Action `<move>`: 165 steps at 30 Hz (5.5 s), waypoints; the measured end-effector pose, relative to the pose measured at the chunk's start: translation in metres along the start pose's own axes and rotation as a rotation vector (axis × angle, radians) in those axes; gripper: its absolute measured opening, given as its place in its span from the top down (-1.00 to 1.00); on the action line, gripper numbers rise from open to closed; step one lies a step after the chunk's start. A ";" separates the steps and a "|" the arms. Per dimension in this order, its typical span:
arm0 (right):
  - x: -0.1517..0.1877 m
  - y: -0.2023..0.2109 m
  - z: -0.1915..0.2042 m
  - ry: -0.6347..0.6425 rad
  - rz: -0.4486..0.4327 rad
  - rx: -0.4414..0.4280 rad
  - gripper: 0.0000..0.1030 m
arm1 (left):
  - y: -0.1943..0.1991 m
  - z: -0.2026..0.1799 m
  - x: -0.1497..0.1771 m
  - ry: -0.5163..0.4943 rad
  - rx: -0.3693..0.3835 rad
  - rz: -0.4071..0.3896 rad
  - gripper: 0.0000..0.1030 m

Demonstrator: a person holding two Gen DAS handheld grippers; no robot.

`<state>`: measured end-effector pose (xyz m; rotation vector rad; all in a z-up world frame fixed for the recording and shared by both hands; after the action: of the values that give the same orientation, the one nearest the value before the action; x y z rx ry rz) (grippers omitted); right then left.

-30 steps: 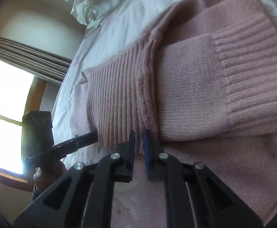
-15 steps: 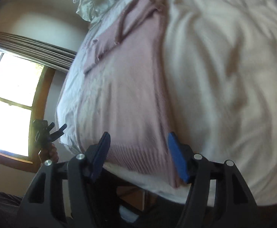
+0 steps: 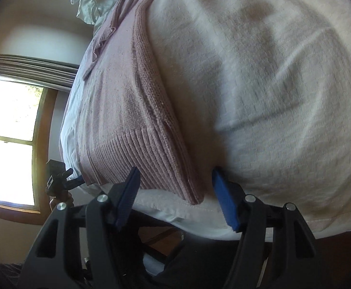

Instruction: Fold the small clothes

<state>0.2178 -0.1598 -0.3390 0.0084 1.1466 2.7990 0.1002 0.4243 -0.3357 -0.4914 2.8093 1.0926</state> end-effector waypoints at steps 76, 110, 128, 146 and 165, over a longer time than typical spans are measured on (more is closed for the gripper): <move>-0.255 0.020 0.082 -0.103 -0.145 -0.121 0.04 | -0.041 0.029 -0.227 0.497 0.343 -0.313 0.74; -0.247 -0.034 0.109 0.371 -0.155 0.218 0.77 | -0.037 -0.068 -0.259 -0.287 -0.230 -0.211 0.85; -0.272 0.051 0.191 0.429 -0.405 0.149 0.83 | 0.055 -0.133 -0.304 -0.349 -0.093 -0.445 0.90; -0.401 -0.022 0.171 0.235 -0.374 0.285 0.83 | -0.019 -0.078 -0.435 -0.185 -0.143 -0.351 0.90; -0.446 -0.068 0.135 0.151 -0.324 0.350 0.83 | -0.076 -0.012 -0.472 -0.044 -0.244 -0.238 0.90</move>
<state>0.6751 -0.0666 -0.2732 -0.3304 1.5052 2.3235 0.5712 0.4885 -0.2838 -0.7889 2.5098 1.3775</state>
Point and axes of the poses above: each gripper's, at about its wrist camera, not at the fingertips, and y roughly against the way its jaws point, z to its left, x to its underside, the point moved 1 cm from there along -y, roughly the way its jaws point, and after that the axes turned 7 degrees about -y, right-handed, at the moved point
